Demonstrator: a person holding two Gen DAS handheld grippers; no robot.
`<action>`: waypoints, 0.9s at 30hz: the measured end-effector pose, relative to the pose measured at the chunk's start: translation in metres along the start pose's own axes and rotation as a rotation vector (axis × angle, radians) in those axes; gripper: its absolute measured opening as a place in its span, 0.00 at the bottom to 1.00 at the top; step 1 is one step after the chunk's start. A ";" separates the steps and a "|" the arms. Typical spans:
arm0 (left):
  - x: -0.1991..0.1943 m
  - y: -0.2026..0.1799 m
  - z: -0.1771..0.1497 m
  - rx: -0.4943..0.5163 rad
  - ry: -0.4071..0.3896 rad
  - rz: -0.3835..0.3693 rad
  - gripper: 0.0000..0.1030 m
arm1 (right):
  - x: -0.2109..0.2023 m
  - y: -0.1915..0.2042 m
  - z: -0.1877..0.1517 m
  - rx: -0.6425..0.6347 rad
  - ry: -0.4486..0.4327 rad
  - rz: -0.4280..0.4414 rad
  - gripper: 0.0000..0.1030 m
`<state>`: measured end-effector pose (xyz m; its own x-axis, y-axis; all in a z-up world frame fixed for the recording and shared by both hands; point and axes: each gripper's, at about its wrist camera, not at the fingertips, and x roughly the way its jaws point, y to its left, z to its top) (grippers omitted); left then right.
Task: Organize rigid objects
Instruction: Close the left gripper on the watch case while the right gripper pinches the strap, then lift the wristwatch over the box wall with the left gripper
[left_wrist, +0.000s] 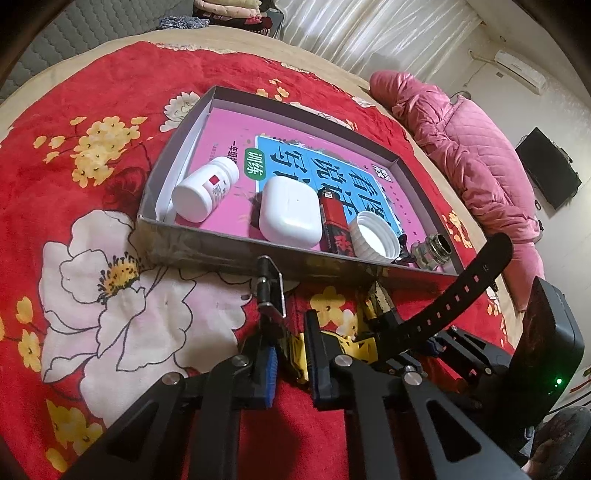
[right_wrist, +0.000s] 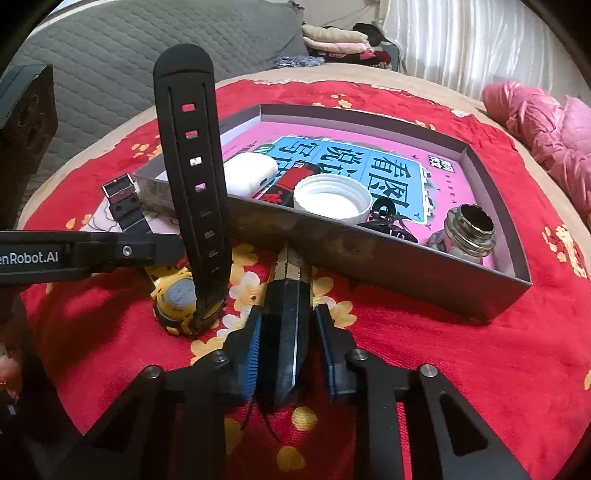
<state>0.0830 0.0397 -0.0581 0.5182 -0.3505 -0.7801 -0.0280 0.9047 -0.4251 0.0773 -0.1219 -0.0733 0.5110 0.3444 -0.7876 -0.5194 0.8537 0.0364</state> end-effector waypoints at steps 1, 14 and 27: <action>0.001 -0.001 0.000 0.000 0.000 0.000 0.12 | 0.000 0.000 0.000 0.000 0.001 0.002 0.24; 0.001 -0.001 -0.001 0.017 0.006 0.014 0.09 | -0.004 -0.009 0.005 0.019 -0.001 0.042 0.23; -0.016 -0.003 0.000 0.034 -0.052 0.004 0.04 | -0.029 -0.014 0.012 0.042 -0.074 0.067 0.23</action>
<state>0.0748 0.0423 -0.0446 0.5617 -0.3344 -0.7567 -0.0020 0.9141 -0.4055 0.0775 -0.1393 -0.0433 0.5261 0.4284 -0.7347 -0.5260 0.8427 0.1147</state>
